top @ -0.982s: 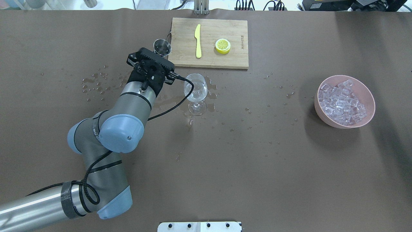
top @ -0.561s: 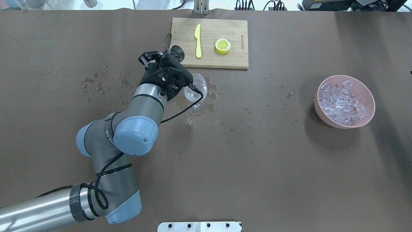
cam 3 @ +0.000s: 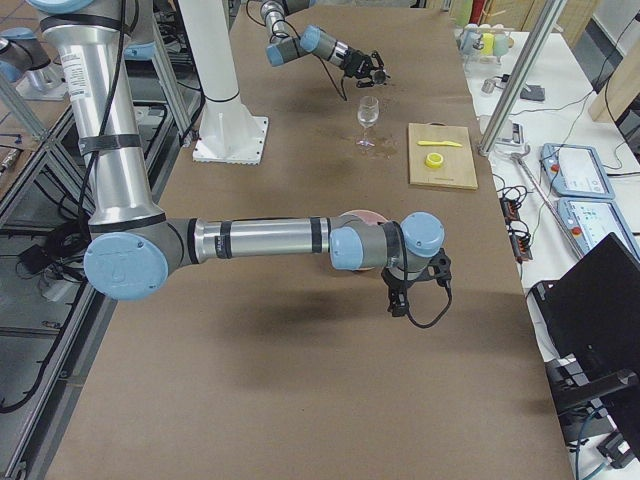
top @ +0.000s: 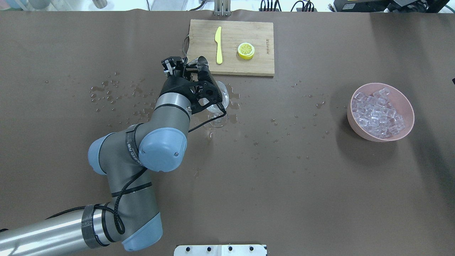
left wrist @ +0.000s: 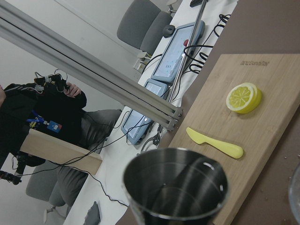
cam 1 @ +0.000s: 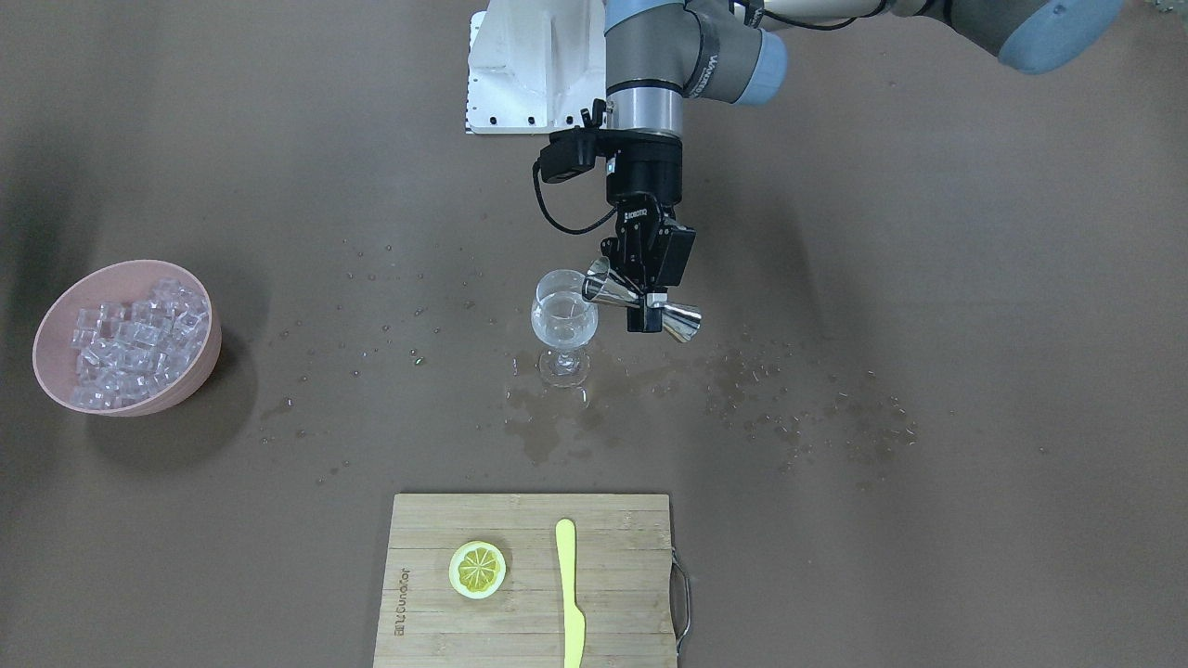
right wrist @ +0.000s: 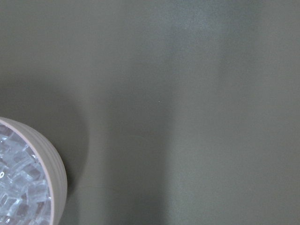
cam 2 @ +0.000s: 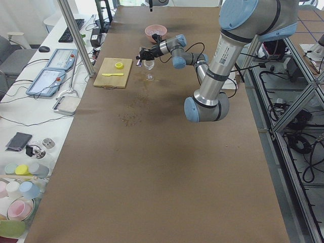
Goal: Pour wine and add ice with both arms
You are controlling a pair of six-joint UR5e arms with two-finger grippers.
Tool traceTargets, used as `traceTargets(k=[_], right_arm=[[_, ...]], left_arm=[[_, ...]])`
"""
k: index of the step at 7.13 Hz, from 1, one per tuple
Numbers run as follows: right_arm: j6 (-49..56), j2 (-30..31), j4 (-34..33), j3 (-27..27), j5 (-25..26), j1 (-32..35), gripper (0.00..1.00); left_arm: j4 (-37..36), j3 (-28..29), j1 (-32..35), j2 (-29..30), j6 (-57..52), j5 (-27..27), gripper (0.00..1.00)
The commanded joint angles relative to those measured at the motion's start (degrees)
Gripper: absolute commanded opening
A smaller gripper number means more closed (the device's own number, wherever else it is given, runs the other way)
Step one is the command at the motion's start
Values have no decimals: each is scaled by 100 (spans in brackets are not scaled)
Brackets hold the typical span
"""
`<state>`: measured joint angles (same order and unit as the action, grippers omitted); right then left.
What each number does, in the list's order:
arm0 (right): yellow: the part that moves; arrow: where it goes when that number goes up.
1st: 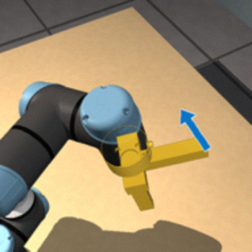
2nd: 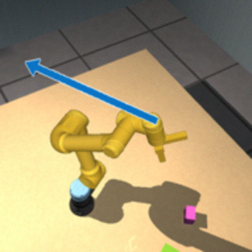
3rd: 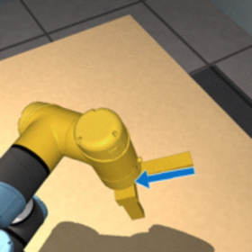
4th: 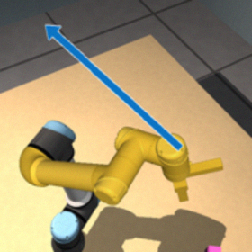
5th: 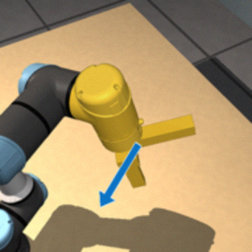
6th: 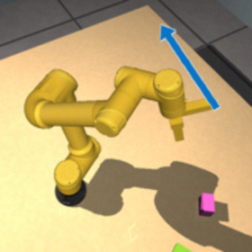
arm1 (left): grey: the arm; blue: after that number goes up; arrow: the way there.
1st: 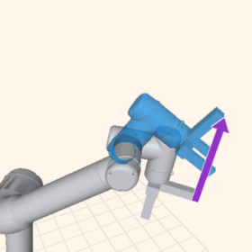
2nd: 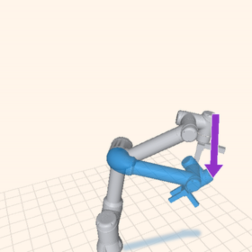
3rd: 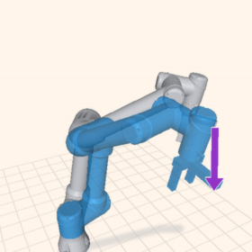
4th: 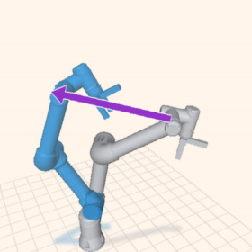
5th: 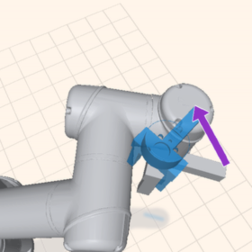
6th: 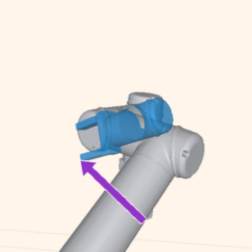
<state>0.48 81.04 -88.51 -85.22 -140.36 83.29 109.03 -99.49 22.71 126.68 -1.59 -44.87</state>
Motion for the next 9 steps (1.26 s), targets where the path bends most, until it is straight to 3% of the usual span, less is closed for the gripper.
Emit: traceTargets(k=[1,3,5,6,9], right_arm=[[5,0,0,32,-1,-14,100],[5,0,0,41,-1,-32,100],[5,0,0,41,-9,-32,100],[5,0,0,41,-9,-32,100],[5,0,0,41,-18,-32,100]], left_arm=[[-345,-26,-135,33,-411,153,0],[-1290,-200,-214,399,-1197,277,0],[-1585,-255,-258,402,-1308,277,0],[-2083,-272,-267,498,-1396,277,0],[-2237,-272,-267,551,-1832,277,0]])
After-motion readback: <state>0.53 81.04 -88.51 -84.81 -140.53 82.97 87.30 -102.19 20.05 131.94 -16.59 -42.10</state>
